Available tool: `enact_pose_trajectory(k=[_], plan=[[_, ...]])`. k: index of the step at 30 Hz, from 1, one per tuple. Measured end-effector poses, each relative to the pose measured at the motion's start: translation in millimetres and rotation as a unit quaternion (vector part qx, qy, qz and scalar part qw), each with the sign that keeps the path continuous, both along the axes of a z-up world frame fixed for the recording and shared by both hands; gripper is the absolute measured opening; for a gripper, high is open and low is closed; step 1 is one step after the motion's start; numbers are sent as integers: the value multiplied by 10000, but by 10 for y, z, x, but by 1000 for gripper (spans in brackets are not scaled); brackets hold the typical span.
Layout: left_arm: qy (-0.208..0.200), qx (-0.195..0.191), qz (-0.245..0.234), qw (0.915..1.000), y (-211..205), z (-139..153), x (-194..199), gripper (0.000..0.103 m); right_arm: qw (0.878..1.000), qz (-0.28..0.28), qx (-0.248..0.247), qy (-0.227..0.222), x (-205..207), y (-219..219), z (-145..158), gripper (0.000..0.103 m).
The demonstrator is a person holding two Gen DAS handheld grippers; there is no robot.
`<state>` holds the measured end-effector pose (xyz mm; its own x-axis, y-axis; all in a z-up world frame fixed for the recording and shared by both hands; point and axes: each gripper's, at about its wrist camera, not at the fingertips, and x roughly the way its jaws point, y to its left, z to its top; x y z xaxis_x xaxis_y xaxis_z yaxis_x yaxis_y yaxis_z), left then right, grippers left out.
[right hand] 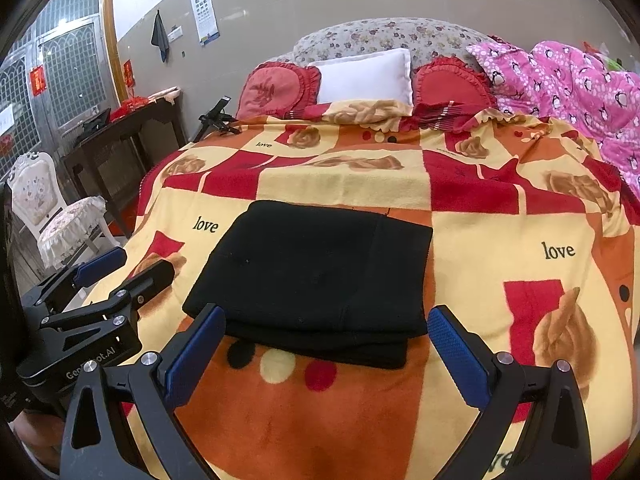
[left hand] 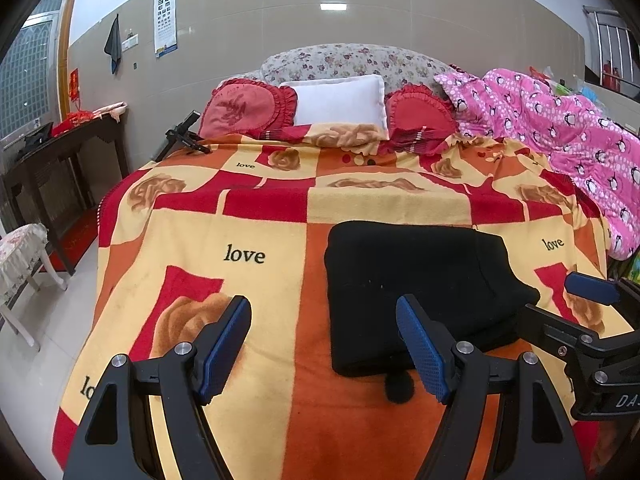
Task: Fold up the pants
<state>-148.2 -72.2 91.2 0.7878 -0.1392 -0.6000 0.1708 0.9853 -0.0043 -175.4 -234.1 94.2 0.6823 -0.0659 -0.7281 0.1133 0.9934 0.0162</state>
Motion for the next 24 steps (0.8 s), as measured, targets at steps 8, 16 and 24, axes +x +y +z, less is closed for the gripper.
enact_pose_trajectory(k=[8, 16, 24], plan=[[14, 10, -11, 10000, -10, -8, 10, 74, 10000, 14, -15, 73, 30, -20, -28, 102], [45, -7, -17, 10000, 4, -31, 49, 74, 9999, 21, -4, 118, 53, -33, -56, 102], [51, -21, -33, 10000, 9, -47, 64, 74, 9998, 49, -3, 193, 70, -45, -101, 102]])
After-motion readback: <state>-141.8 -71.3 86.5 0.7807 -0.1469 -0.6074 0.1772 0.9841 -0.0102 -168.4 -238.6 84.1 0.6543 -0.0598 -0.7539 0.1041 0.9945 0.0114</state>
